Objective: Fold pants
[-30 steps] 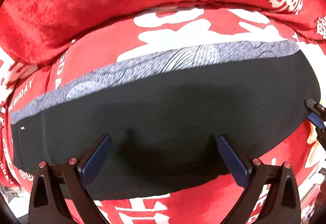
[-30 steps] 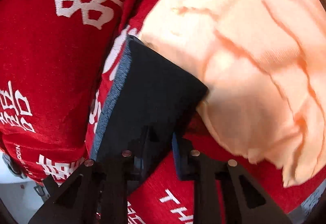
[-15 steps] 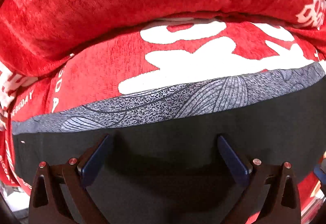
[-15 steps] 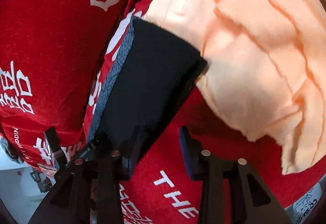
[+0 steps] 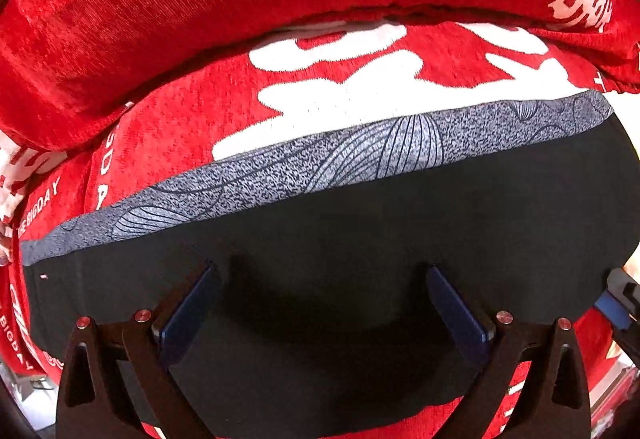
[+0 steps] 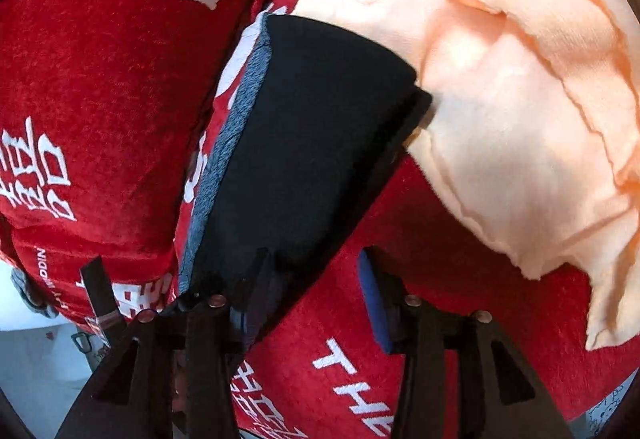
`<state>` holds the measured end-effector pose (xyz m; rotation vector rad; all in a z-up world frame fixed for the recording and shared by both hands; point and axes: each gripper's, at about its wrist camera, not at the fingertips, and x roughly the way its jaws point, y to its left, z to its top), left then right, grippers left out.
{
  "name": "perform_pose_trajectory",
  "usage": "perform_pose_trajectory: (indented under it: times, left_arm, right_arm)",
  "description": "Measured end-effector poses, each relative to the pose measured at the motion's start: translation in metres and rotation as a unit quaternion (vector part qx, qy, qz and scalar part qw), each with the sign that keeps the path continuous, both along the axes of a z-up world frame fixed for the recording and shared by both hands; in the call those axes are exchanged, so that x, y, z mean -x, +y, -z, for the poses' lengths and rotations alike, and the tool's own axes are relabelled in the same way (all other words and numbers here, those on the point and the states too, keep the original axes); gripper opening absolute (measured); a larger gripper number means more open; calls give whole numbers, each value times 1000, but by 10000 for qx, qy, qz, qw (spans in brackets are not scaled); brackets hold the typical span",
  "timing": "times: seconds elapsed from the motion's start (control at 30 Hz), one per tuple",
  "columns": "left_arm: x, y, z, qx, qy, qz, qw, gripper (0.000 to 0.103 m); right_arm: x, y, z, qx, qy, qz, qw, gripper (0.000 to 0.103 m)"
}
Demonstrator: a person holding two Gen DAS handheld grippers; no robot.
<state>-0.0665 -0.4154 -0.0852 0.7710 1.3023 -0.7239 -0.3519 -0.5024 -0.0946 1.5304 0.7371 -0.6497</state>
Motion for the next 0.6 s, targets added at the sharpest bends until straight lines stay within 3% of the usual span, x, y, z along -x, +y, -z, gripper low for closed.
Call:
perform_pose_trajectory:
  times: [0.6]
  left_arm:
    - [0, -4, 10, -26, 74, 94, 9999, 103]
  right_arm:
    - [-13, -12, 4, 152, -194, 48, 9997, 53]
